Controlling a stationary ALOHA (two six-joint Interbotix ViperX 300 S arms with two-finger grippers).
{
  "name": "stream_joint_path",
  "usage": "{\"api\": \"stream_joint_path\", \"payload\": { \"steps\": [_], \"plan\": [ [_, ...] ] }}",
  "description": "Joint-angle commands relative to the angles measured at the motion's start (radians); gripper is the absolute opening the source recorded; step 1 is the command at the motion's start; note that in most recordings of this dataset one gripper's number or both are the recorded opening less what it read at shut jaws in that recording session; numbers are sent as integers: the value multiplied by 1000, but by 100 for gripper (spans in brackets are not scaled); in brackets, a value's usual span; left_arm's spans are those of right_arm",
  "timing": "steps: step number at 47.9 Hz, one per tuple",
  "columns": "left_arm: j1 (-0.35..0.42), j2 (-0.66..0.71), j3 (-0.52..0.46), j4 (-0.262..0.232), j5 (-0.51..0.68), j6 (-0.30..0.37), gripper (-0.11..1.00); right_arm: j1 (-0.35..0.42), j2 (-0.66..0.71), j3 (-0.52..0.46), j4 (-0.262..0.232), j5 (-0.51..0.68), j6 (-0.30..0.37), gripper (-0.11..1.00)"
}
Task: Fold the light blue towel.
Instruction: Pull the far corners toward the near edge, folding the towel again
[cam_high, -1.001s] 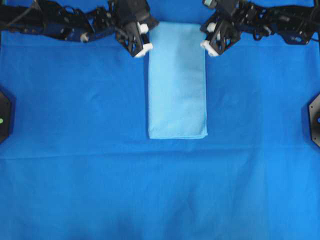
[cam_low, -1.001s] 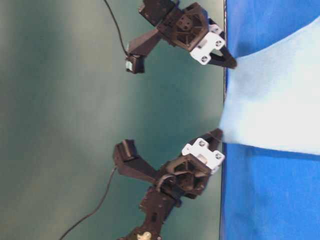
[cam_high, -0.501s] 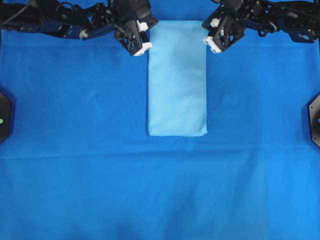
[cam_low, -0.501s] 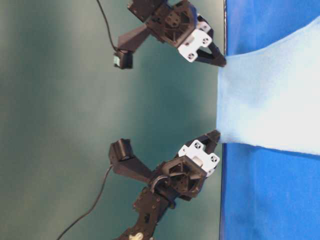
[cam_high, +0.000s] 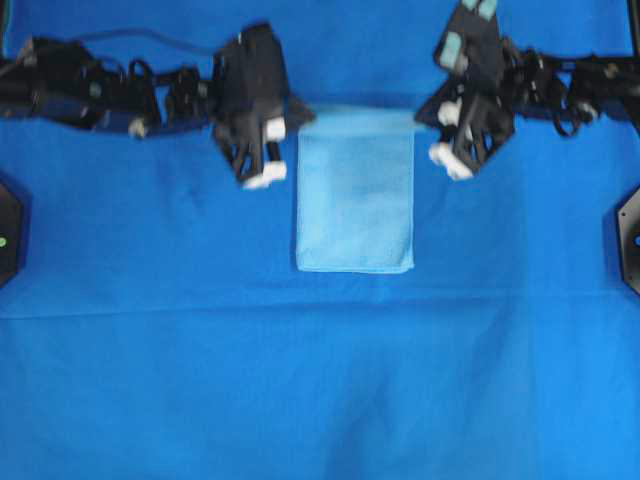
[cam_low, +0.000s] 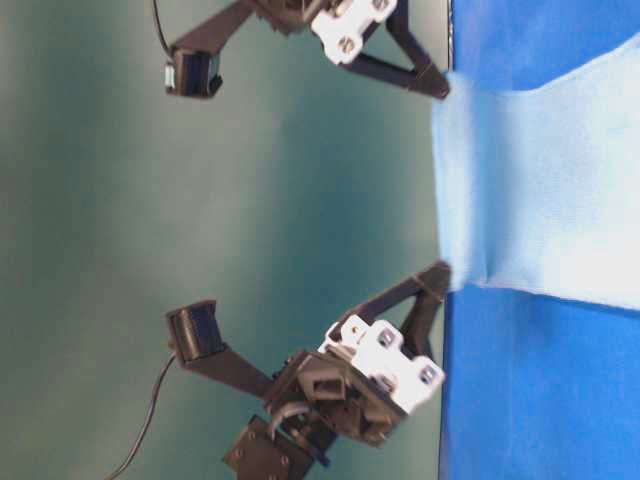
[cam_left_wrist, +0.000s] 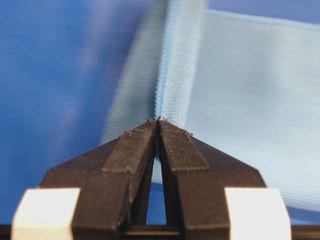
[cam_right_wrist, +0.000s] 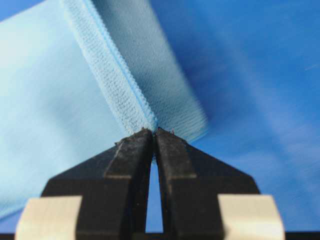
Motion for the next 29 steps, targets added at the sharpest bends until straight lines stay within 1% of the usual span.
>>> {"api": "stream_joint_path", "payload": {
  "steps": [1, 10, 15, 23, 29],
  "plan": [
    [-43, -31, 5, 0, 15, -11, 4, 43, -25, 5, 2, 20, 20, 4],
    [-160, -26, 11, -3, 64, -17, 4, 164, -26, 14, 2, 44, 71, 4],
    [-219, -23, 11, -3, 67, -43, 4, 213, -26, 17, 2, 54, 98, 4],
    [-273, -21, 18, -3, 71, -95, 4, 273, -20, 18, 0, 57, 149, 4],
    [-279, -12, 26, -3, 66, -100, 4, 285, -2, 18, 0, 49, 160, 4]
  ]
}}
